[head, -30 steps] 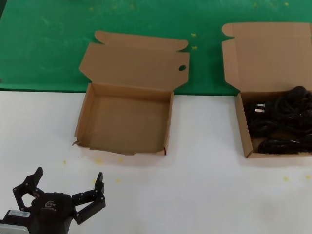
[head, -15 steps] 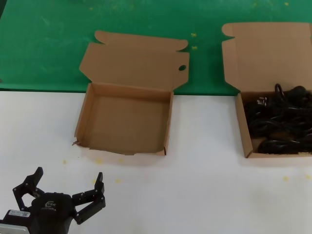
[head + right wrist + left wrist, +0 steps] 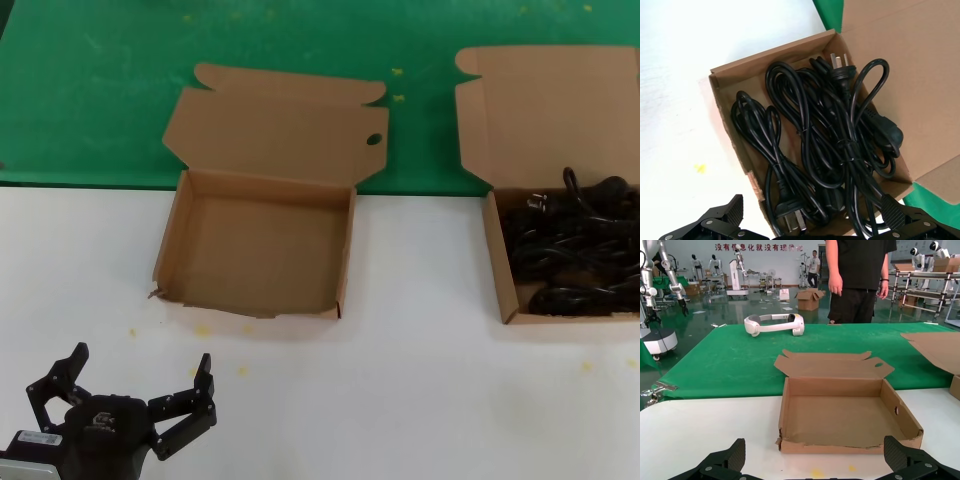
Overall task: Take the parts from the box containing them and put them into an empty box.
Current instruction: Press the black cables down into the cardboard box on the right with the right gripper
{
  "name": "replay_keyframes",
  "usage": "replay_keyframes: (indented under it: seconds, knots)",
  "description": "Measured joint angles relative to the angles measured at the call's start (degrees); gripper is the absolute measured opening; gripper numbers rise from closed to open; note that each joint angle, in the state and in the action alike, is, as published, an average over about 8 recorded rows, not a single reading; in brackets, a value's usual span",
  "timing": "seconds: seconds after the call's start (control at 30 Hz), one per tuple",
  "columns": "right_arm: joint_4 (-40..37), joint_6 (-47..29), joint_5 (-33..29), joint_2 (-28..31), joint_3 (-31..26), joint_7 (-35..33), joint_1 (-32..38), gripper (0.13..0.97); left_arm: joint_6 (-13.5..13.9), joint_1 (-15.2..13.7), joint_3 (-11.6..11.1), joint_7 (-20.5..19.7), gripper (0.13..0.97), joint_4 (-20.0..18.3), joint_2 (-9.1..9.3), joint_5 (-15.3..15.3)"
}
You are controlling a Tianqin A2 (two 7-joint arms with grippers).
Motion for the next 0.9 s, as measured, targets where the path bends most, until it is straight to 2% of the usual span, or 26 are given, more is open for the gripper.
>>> replay_keyframes:
  seconds: [0.17,0.57,0.9]
  knots:
    - [-2.25,0.23,-0.96,-1.17,1.63,-1.17,0.32,0.966,0.00,0.00,0.00,0.00,0.966,0.00,0.00,0.00]
    - [-14.74,4.42,-0.30,-5.20,4.78,-8.83,3.44,0.966,0.00,0.00,0.00,0.00,0.966,0.00,0.00,0.00]
    - [-29.76,8.83,2.27,-10.33,6.73,-18.58,8.36,0.966,0.00,0.00,0.00,0.00,0.966,0.00,0.00,0.00]
